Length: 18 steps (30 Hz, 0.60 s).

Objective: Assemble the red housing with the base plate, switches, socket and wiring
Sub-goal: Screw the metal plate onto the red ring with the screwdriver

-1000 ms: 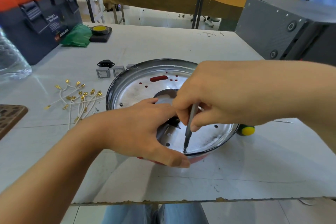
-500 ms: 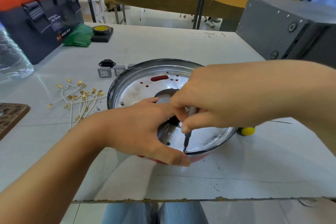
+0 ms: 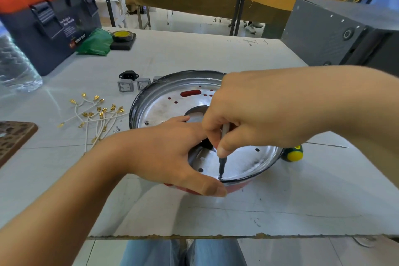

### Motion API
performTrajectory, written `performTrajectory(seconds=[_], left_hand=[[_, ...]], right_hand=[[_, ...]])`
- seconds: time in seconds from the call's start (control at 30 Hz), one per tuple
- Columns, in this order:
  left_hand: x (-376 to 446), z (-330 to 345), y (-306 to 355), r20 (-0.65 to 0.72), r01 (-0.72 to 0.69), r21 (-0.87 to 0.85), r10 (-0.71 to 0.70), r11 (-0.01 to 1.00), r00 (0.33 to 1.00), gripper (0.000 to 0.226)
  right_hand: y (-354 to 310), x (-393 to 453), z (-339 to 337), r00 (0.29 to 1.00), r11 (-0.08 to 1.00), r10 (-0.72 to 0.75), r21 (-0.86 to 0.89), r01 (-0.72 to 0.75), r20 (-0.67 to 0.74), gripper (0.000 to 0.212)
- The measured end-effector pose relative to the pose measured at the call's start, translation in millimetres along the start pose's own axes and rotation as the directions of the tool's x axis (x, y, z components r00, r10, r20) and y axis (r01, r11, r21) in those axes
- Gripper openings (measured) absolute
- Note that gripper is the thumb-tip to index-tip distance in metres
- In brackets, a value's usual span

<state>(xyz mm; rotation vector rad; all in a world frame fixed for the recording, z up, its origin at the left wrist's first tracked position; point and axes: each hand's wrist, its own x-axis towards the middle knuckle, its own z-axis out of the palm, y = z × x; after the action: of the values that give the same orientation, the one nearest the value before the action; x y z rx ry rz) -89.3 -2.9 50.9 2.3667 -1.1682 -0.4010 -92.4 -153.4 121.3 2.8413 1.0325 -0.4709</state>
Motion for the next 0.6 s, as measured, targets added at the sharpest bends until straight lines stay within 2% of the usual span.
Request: performTrajectory(seconds=[0.07, 0.17, 0.27, 0.4, 0.6], left_hand=[[0, 0, 1, 0.002, 0.009, 0.005, -0.009, 1.000, 1.000, 0.033], [-1, -1, 2, 0.007, 0.010, 0.007, -0.010, 1.000, 1.000, 0.034], [-1, -1, 2, 0.004, 0.013, 0.007, -0.013, 1.000, 1.000, 0.033], [-1, 0, 2, 0.002, 0.039, -0.005, -0.039, 0.999, 0.999, 0.032], [-1, -1, 5, 0.025, 0.050, -0.009, -0.050, 0.999, 0.998, 0.034]], right_hand=[[2, -1, 1, 0.997, 0.999, -0.020, -0.044, 0.017, -0.078, 0.029], [3, -3, 3, 0.998, 1.000, -0.024, -0.016, 0.023, -0.066, 0.027], [3, -5, 2, 0.992, 1.000, 0.001, -0.008, -0.002, -0.123, 0.026], [4, -8, 1, 0.997, 0.996, 0.028, 0.090, -0.021, -0.073, 0.029], [3, -11, 5, 0.994, 0.986, -0.026, 0.162, 0.043, -0.104, 0.020]])
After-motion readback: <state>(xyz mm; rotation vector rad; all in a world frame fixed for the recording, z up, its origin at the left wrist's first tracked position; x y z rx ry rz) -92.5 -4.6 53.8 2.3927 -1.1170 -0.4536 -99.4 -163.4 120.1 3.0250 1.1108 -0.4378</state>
